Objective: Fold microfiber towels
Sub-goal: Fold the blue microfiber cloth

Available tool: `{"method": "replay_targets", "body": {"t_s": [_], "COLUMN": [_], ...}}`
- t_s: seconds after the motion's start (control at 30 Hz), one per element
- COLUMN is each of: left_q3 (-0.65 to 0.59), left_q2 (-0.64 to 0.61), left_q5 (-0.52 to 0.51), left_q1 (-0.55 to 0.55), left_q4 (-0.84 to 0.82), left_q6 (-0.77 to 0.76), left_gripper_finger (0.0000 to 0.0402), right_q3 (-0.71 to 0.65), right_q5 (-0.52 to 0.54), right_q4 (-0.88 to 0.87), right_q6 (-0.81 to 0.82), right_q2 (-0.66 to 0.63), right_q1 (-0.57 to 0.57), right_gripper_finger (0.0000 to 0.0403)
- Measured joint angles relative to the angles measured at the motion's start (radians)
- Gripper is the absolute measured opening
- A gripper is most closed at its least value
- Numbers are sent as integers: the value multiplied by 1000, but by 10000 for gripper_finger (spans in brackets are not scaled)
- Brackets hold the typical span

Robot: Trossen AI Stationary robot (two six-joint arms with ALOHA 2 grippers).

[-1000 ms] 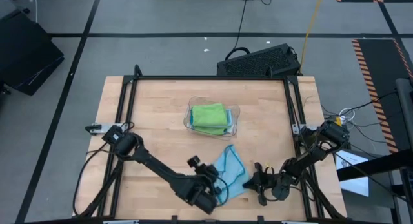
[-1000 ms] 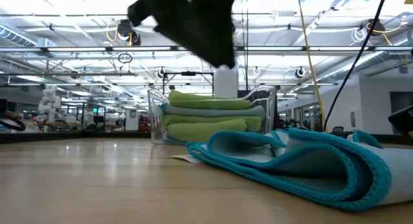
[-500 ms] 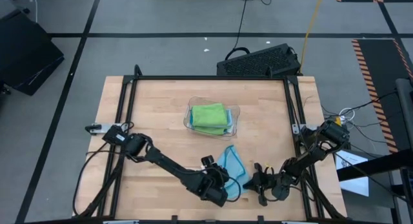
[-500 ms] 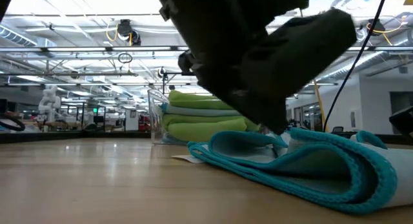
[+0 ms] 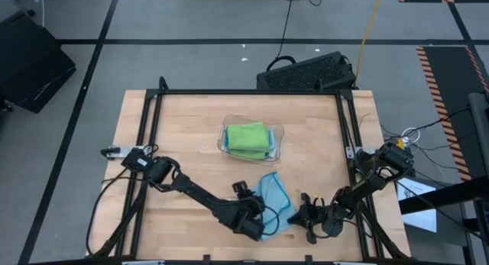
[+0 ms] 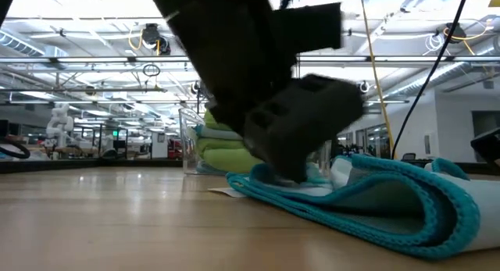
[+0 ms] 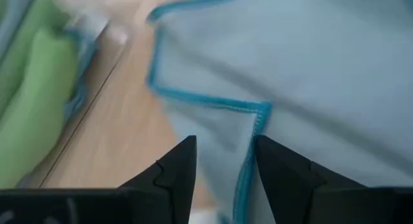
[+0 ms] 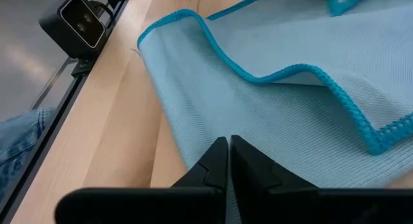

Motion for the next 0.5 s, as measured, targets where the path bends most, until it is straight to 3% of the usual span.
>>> {"method": "replay_targets", "body": {"t_s": [0.33,0.43,0.5], "left_q3": [8,7,7], "left_q2": [-50,-69,-84], "left_q5": [-86,-101,-144], "left_q1": [-6,-19,-27], "left_q4": [-506,-473,-349], "left_q6": [-614,-663,-593], "left_gripper_finger": [163,163,163], "right_q3": [0,0,0], "right_q5": [-1,-1,-1], "right_q4": [-3,-1,0], "right_q6": [7,7,7], "right_q2": [0,0,0], "right_q1": [0,0,0], "right_gripper_finger": [11,11,11]}}
